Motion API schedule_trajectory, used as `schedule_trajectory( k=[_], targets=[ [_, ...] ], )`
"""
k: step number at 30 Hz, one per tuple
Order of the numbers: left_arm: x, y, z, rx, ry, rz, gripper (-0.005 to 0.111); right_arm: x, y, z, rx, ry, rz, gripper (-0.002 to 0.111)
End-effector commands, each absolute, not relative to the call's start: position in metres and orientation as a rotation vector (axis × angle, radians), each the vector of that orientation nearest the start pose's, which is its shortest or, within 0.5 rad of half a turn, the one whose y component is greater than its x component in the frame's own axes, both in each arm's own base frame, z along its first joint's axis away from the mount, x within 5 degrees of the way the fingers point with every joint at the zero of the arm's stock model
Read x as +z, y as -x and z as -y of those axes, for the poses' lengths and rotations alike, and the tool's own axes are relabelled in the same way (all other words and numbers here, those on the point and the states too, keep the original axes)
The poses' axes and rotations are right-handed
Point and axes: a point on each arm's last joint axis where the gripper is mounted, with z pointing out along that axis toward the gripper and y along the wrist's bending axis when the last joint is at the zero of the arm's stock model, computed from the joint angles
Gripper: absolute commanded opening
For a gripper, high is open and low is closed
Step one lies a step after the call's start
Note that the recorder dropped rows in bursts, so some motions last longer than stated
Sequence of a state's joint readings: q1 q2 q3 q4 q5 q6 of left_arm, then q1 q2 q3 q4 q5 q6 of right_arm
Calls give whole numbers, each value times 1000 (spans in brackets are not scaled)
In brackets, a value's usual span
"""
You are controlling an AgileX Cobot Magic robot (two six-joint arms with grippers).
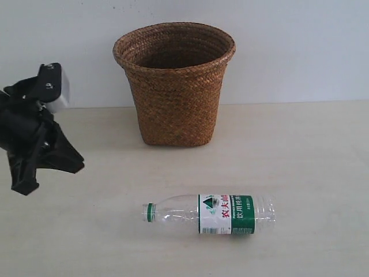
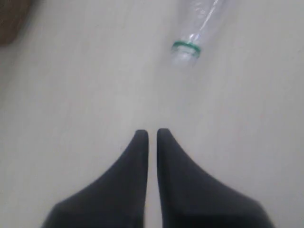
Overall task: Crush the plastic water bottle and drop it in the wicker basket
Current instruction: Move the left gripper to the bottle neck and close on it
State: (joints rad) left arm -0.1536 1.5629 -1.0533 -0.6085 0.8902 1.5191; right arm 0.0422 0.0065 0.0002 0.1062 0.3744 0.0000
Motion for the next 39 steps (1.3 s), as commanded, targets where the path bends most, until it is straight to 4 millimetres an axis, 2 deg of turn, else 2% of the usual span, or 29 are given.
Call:
schedule_trajectory(
  k=[1, 3, 6, 7, 9, 12, 15, 21, 32, 39],
  targets=[
    [242, -276, 117, -364, -1813, -1846, 7, 180, -53, -5, 126, -24, -1853, 0],
    [233, -272, 130, -315, -1861, -1786, 27, 180, -53, -5, 126, -24, -1853, 0],
    [220, -275, 132, -321, -1842, -1821, 49, 180, -53, -5, 126, -24, -1853, 0],
    [211, -278, 132, -309, -1835, -1845, 60, 180, -53, -5, 126, -24, -1853, 0],
    [198, -284, 132, -293, -1812, -1880, 68, 180, -53, -5, 126, -24, -1853, 0],
    [180, -292, 134, -309, -1793, -1914, 70, 180, -53, -5, 126, -24, -1853, 0],
    [160, -298, 141, -362, -1797, -1877, 70, 180, -53, -5, 126, -24, -1853, 0],
    [139, -304, 148, -390, -1839, -1789, 70, 180, -53, -5, 126, -24, -1852, 0],
    [120, -315, 155, -459, -1730, -1853, 70, 180, -53, -5, 126, -24, -1852, 0],
    [120, -311, 161, -510, -1730, -1844, 70, 180, -53, -5, 126, -24, -1852, 0]
  ],
)
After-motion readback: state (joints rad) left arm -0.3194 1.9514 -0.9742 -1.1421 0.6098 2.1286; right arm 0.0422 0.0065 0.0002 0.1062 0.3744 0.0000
